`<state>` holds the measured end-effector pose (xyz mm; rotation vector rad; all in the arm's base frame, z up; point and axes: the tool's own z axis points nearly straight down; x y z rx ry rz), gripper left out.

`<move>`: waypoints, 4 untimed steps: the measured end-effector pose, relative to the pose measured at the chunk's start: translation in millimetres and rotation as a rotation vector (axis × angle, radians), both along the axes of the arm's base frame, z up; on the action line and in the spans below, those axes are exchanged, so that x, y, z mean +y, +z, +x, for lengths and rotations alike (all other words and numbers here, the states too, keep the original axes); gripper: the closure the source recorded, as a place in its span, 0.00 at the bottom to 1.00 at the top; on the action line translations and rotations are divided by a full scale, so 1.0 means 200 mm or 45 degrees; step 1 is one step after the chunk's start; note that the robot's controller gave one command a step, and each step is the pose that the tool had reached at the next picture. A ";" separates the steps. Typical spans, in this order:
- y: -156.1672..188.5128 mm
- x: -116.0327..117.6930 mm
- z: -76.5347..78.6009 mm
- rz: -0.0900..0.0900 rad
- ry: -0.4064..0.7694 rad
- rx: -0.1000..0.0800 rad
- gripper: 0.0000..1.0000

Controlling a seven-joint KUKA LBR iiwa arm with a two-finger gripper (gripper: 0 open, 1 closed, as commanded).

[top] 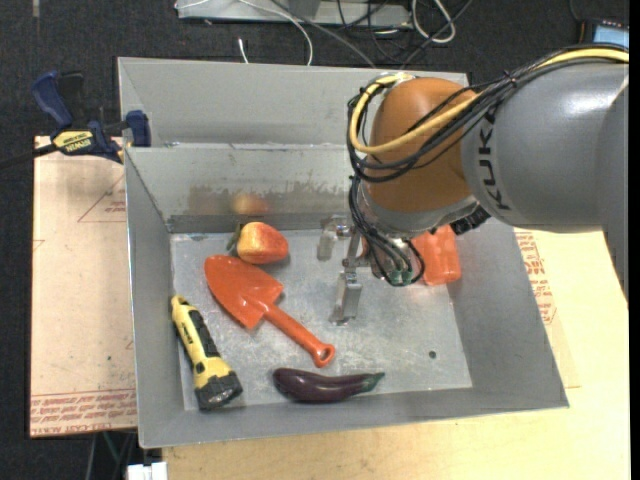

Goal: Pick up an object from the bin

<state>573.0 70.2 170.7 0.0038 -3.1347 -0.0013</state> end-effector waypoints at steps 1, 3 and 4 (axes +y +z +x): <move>0.02 0.00 0.01 0.001 -0.004 -0.010 0.00; -0.27 0.22 -0.09 0.006 -0.343 -0.029 0.00; -0.51 0.16 -0.09 0.004 -0.091 -0.006 0.00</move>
Offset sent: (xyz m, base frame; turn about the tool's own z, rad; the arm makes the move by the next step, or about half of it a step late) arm -0.0170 0.0298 -0.1007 0.0690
